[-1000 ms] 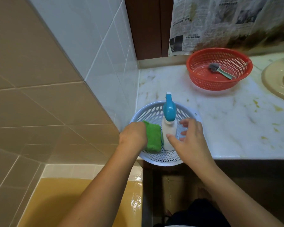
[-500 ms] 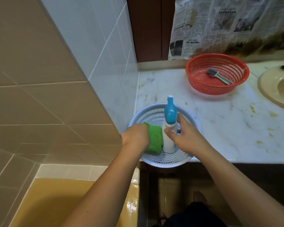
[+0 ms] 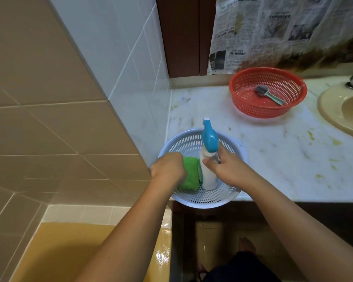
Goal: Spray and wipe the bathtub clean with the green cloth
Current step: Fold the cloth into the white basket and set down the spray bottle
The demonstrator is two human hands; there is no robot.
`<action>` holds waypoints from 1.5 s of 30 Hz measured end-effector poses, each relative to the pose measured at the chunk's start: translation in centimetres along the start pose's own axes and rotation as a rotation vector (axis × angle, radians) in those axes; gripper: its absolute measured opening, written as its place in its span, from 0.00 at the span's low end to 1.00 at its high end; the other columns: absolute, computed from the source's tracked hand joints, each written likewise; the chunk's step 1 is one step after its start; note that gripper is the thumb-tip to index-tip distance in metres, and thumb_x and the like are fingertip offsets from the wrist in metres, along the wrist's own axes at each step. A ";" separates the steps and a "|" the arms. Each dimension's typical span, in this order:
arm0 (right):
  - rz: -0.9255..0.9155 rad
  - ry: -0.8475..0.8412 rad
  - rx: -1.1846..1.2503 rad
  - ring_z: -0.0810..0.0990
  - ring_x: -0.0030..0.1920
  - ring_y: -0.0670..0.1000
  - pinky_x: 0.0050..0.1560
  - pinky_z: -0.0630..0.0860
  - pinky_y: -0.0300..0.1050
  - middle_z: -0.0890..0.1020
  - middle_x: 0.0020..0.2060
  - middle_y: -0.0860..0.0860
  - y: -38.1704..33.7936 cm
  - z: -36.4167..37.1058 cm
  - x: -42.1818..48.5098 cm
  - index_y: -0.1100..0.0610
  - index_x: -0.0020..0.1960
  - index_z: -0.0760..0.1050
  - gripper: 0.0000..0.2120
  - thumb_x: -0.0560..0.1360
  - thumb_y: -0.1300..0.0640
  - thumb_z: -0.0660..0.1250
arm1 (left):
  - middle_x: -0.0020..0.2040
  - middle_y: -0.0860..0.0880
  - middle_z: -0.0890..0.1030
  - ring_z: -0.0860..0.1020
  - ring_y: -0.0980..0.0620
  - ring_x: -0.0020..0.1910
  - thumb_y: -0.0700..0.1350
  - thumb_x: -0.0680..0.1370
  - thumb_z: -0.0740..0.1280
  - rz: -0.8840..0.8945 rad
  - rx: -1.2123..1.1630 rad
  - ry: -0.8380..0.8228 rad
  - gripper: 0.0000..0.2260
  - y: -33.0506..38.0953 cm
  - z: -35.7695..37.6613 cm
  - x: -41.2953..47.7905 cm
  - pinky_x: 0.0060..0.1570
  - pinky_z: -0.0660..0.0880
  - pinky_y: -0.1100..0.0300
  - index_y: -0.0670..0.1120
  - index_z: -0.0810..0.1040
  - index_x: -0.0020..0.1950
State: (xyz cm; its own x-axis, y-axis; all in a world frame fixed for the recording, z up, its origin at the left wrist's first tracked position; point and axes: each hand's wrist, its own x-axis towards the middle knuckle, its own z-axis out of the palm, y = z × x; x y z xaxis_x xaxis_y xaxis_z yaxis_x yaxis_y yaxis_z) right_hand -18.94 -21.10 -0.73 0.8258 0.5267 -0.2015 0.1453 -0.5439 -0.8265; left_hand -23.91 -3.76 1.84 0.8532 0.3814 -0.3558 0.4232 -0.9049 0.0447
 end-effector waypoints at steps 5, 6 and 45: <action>-0.003 0.006 -0.060 0.78 0.66 0.52 0.64 0.73 0.50 0.77 0.67 0.43 0.3 0.0 -0.1 0.39 0.79 0.58 0.29 0.83 0.47 0.66 | 0.45 0.49 0.77 0.75 0.44 0.46 0.40 0.79 0.63 -0.002 -0.107 0.066 0.04 -1.1 0.4 -0.5 0.44 0.72 0.53 0.49 0.73 0.46; -0.018 0.031 -0.063 0.79 0.66 0.52 0.63 0.73 0.49 0.78 0.66 0.43 0.4 0.2 -0.4 0.40 0.79 0.59 0.28 0.83 0.47 0.66 | 0.47 0.49 0.79 0.76 0.44 0.46 0.42 0.79 0.63 0.019 -0.125 0.112 0.03 -1.5 0.8 -0.6 0.44 0.73 0.53 0.49 0.74 0.47; -0.407 0.398 -0.544 0.78 0.61 0.58 0.63 0.71 0.55 0.80 0.65 0.57 5.0 -1.2 9.2 0.63 0.71 0.74 0.24 0.81 0.51 0.56 | 0.73 0.51 0.74 0.66 0.52 0.77 0.49 0.81 0.55 0.176 -0.256 0.360 0.23 0.3 2.3 9.3 0.79 0.38 0.48 0.48 0.73 0.75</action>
State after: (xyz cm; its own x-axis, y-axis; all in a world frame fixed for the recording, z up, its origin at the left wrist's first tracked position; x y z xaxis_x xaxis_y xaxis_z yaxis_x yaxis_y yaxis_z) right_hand -9.99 -19.81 -6.11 0.7688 0.5351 0.3502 0.6393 -0.6565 -0.4003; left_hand -16.52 -0.89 -3.58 0.9509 0.3086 0.0217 0.2859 -0.9033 0.3199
